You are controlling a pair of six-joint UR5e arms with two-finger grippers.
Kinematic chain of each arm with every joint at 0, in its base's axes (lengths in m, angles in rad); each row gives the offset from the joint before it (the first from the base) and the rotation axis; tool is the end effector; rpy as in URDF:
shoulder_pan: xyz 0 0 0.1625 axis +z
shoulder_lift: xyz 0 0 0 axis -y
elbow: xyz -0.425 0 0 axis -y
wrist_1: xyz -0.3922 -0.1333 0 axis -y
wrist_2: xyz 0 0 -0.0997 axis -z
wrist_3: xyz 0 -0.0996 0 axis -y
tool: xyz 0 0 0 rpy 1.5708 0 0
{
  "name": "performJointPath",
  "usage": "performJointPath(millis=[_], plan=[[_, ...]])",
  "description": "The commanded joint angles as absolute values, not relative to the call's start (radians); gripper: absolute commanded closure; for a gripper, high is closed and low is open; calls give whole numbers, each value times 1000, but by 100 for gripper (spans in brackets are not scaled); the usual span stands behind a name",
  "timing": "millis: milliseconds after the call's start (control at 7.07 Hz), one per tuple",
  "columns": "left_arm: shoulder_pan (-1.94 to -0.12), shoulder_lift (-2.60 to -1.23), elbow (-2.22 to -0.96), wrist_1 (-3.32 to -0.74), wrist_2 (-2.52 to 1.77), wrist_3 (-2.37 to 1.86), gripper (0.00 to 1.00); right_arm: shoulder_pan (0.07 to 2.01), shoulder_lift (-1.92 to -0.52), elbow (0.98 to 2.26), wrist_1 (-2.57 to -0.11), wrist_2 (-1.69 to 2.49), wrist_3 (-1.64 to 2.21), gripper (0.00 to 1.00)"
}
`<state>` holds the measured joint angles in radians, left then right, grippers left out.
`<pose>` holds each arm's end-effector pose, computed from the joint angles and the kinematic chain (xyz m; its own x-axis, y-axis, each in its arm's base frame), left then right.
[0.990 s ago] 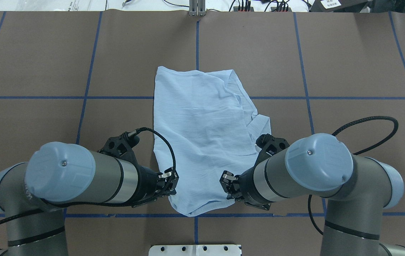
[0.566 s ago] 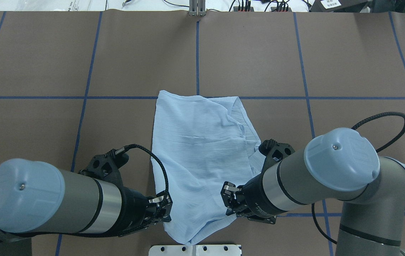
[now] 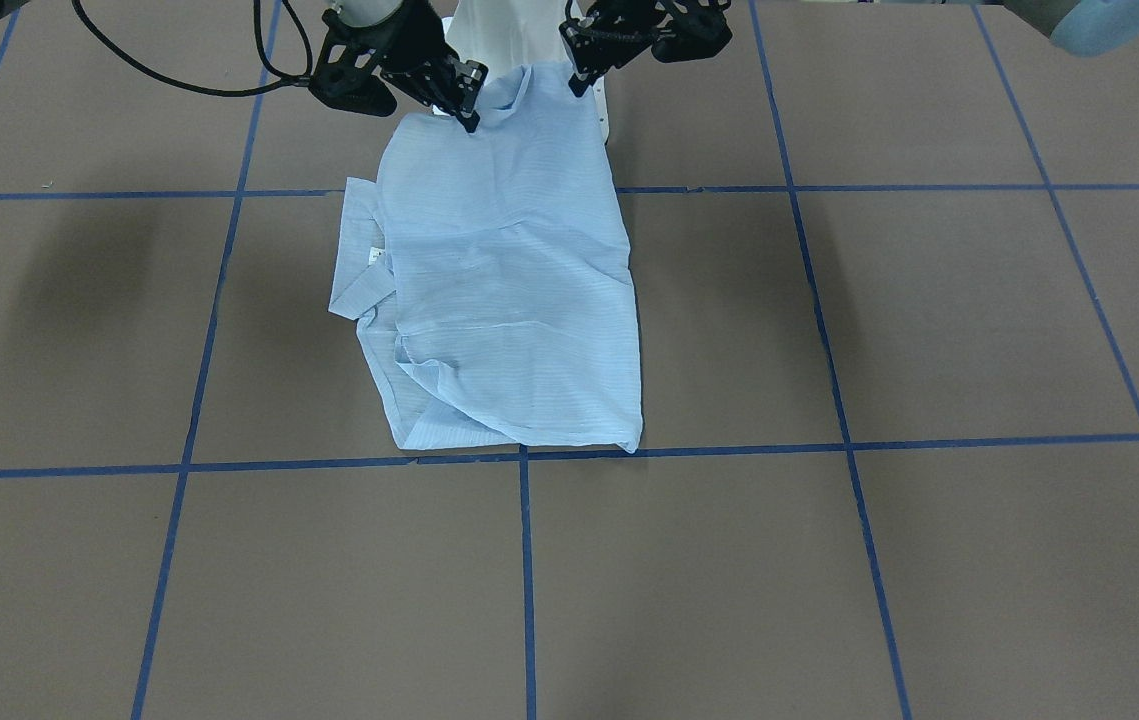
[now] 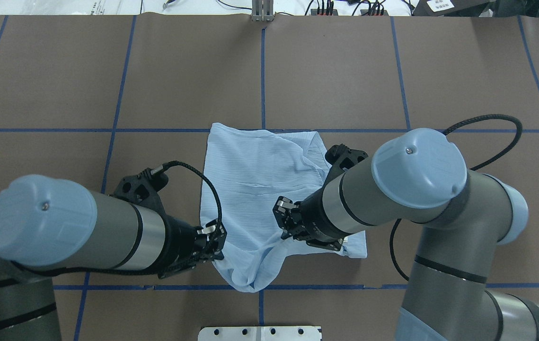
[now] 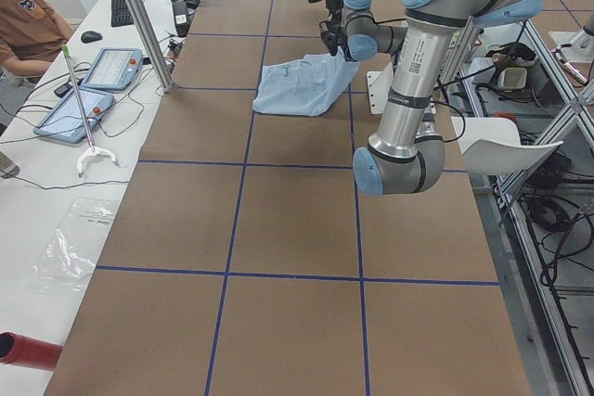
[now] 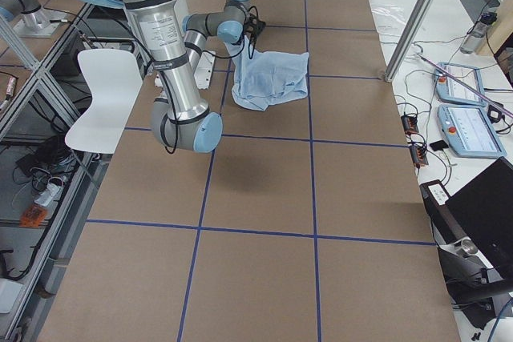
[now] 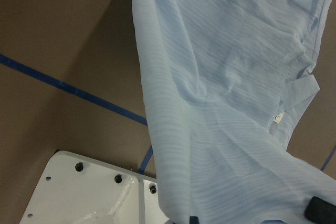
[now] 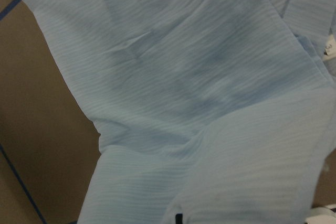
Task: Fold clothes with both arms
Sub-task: 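Lift the near edge and fold it away from the robot with both grippers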
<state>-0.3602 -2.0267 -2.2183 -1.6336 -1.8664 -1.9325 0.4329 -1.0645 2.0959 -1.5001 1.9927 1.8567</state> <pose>0.4224 -0.2705 0.1398 0.3139 -0.4800 -0.8192 0.2113 0.8765 -0.4326 -0.4456 -0.3078 0.1498 0.3790 0.4586 0.8038 -0.1647 0.8881 -0.4291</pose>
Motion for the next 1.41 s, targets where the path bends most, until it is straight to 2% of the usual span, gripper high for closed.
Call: performJointPath(millis=[0, 424, 707, 990, 1273], plan=[[-466, -2042, -2146, -1684, -1868, -1894, 100, 463, -1008, 1982, -1500, 1928, 1775, 100], [-538, -2043, -2004, -1817, -1870, -1878, 100, 546, -962, 1881, -1496, 1928, 1769, 100], [-552, -2097, -1915, -1861, -1868, -1878, 100, 587, -896, 1777, -1491, 1930, 1770, 100], [-577, -2106, -1901, -1867, -1870, -1876, 100, 600, -852, 1671, -1486, 1930, 1763, 100], [-610, -2135, -1780, -1963, -1870, -1872, 100, 612, -827, 1612, -1486, 1931, 1755, 100]])
